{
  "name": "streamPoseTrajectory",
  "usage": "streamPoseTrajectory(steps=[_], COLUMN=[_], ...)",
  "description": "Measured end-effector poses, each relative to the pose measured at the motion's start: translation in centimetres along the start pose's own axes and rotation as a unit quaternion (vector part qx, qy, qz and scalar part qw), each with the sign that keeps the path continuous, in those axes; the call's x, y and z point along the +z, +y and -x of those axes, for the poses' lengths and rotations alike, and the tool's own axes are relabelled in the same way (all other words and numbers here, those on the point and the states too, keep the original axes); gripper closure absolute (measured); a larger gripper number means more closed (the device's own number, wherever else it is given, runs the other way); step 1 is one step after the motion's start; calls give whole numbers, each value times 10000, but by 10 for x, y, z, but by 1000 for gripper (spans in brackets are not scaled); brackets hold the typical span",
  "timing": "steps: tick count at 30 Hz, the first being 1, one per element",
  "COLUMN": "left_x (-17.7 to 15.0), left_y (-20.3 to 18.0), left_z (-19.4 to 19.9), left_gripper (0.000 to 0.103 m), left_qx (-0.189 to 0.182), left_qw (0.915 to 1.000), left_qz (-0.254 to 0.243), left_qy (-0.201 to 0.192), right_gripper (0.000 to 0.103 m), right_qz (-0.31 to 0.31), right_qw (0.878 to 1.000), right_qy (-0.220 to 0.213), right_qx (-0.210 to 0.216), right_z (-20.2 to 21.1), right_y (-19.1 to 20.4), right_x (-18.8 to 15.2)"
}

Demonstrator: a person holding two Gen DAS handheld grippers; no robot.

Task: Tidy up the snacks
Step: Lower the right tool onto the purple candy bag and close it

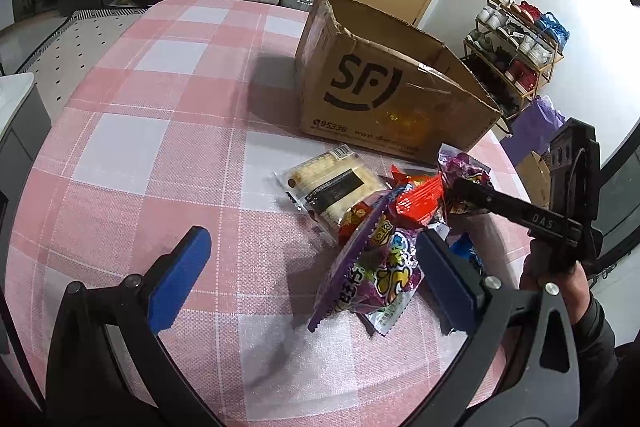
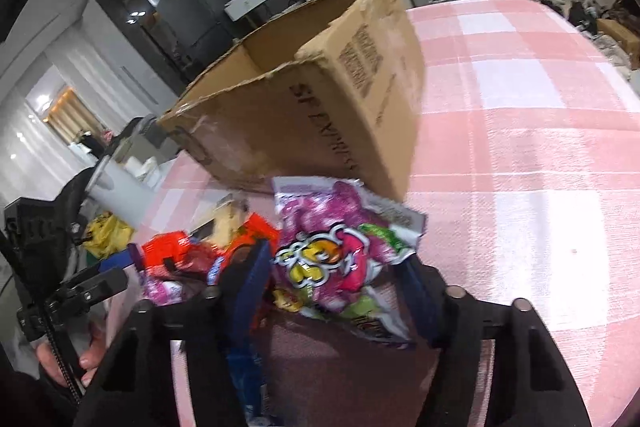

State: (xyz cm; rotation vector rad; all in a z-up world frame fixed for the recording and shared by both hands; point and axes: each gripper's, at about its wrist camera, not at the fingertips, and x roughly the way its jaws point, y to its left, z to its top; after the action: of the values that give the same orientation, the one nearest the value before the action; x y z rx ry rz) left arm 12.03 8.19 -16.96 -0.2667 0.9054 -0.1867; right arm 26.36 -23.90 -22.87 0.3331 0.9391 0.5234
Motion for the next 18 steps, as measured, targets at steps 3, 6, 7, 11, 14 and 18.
streamPoseTrajectory(steps=[3, 6, 7, 11, 14, 18], left_x=[-1, -3, -3, -5, -7, -9], left_y=[0, 2, 2, 7, 9, 9], left_z=[3, 6, 6, 12, 16, 19], left_gripper=[1, 1, 1, 1, 1, 1], left_qx=[16, 34, 17, -57, 14, 13], left_qw=[10000, 10000, 10000, 9999, 9999, 9998], left_qz=[19, 31, 53, 161, 158, 184], left_qy=[-16, -4, 12, 0, -27, -13], right_gripper=[49, 53, 54, 55, 55, 55], right_qz=[49, 28, 5, -120, -147, -178], right_qw=[10000, 9999, 9998, 9986, 9981, 9978], right_qy=[-41, -132, -177, -519, -599, -641], right_qx=[9, 28, 35, 53, 62, 83], right_z=[1, 5, 8, 29, 40, 50], right_y=[2, 1, 1, -4, -5, -7], right_x=[-3, -6, -7, -11, -15, -21])
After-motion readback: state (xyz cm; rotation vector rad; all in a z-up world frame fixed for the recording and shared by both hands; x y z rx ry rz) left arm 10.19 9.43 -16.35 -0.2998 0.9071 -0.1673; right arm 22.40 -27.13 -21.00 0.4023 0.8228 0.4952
